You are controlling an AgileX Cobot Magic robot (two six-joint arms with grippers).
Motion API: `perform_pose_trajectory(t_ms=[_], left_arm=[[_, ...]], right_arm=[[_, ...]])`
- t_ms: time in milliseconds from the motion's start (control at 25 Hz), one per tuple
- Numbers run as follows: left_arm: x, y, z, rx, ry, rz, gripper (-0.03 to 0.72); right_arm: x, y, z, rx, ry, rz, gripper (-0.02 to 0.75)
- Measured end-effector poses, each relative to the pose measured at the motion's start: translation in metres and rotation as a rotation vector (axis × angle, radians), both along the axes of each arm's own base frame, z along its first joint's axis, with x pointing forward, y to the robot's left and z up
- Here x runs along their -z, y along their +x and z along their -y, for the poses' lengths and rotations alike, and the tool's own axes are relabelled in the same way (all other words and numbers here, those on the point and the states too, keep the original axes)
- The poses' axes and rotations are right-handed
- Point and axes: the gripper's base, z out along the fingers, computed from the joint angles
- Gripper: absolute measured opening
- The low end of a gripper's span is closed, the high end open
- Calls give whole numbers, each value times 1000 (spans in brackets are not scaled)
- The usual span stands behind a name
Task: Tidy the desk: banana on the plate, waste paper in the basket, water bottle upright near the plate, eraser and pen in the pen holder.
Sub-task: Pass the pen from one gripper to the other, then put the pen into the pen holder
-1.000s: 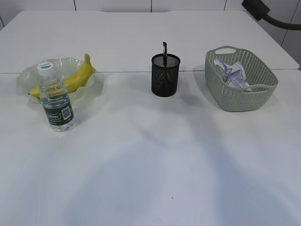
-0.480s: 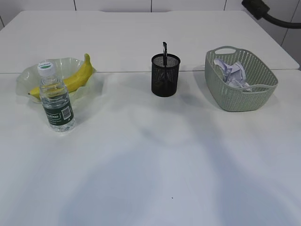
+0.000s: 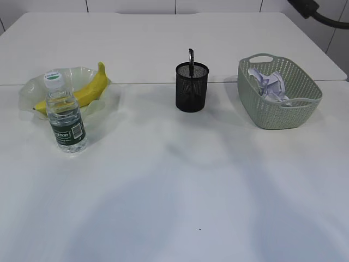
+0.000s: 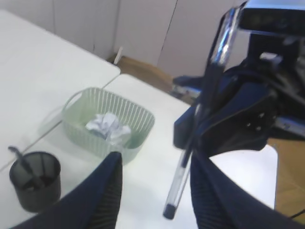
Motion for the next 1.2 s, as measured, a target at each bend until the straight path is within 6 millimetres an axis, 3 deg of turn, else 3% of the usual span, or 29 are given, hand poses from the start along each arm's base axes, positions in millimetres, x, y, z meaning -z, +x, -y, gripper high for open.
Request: perform_pose_trajectory(t_ms=[480,840,1040,1200], left_arm=[[92,6,-11,-164,158,-244,317],[113,-17,-44,-422,304,-198,301],[114,-26,-57,-498,355,-165,301],[112,-34,-66,-531,353,-152,301]], right_arm=[[2,7,3,80,-11,-24,55],[10,26,15,333,-87,-62,54],[16,37,22,460,-117,-81,54],[30,50,17,486,-146,-106,54]])
